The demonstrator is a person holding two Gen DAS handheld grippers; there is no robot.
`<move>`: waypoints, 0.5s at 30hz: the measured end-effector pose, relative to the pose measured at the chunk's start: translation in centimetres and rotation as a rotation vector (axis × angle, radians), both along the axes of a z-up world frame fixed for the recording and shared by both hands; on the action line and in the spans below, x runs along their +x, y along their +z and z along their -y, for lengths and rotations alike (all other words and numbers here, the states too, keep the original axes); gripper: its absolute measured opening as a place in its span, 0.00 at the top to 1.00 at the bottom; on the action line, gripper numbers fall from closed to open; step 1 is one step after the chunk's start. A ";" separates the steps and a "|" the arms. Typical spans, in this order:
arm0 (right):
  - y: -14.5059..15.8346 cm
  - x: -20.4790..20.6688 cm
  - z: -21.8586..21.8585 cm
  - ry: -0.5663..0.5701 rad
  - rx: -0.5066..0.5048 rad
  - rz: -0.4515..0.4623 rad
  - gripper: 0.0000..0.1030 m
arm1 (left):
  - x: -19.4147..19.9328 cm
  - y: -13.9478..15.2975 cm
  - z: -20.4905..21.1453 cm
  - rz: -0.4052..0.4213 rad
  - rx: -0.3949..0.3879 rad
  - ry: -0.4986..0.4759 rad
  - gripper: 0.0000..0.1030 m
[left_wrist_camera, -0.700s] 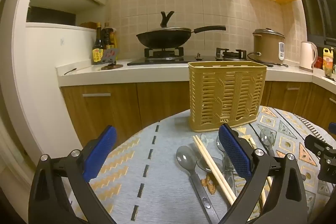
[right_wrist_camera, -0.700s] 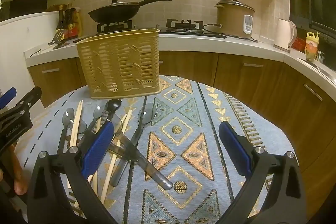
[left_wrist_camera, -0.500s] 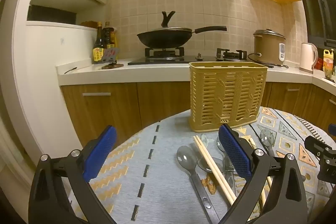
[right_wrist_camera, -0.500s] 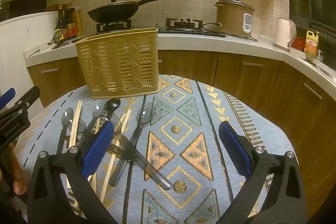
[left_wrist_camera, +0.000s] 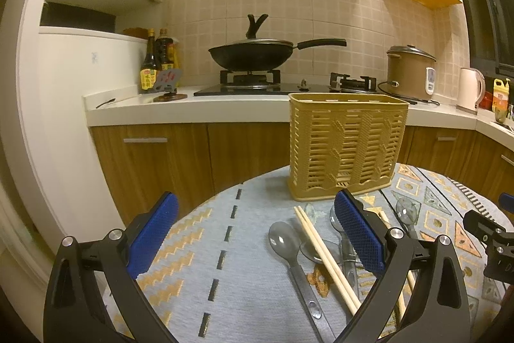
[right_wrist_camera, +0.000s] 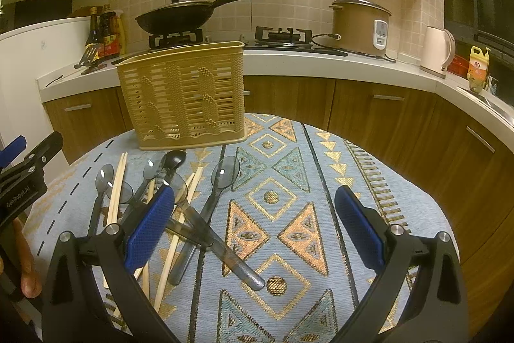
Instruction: Organize utensils
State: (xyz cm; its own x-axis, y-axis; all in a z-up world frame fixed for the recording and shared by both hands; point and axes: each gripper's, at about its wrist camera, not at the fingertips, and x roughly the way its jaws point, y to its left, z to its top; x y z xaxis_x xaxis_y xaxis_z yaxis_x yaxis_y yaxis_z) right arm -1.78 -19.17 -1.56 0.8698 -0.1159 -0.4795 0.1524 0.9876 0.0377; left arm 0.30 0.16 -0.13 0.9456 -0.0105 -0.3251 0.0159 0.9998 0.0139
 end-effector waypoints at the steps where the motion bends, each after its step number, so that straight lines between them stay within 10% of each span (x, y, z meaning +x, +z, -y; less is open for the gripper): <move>1: 0.0 0.0 0.0 -0.001 0.000 0.003 0.07 | 0.0 0.0 0.0 -0.001 0.002 -0.001 0.08; 15: 0.0 0.0 -0.3 -0.002 -0.024 0.006 0.07 | 0.2 -0.4 0.1 -0.010 0.033 -0.005 0.08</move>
State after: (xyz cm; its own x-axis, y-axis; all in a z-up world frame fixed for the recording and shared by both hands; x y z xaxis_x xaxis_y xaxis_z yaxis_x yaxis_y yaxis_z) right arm -1.80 -18.87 -1.58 0.8725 -0.1287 -0.4714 0.1538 0.9880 0.0148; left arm 0.55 0.07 -0.49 0.9424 -0.0040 -0.3346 0.0207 0.9987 0.0464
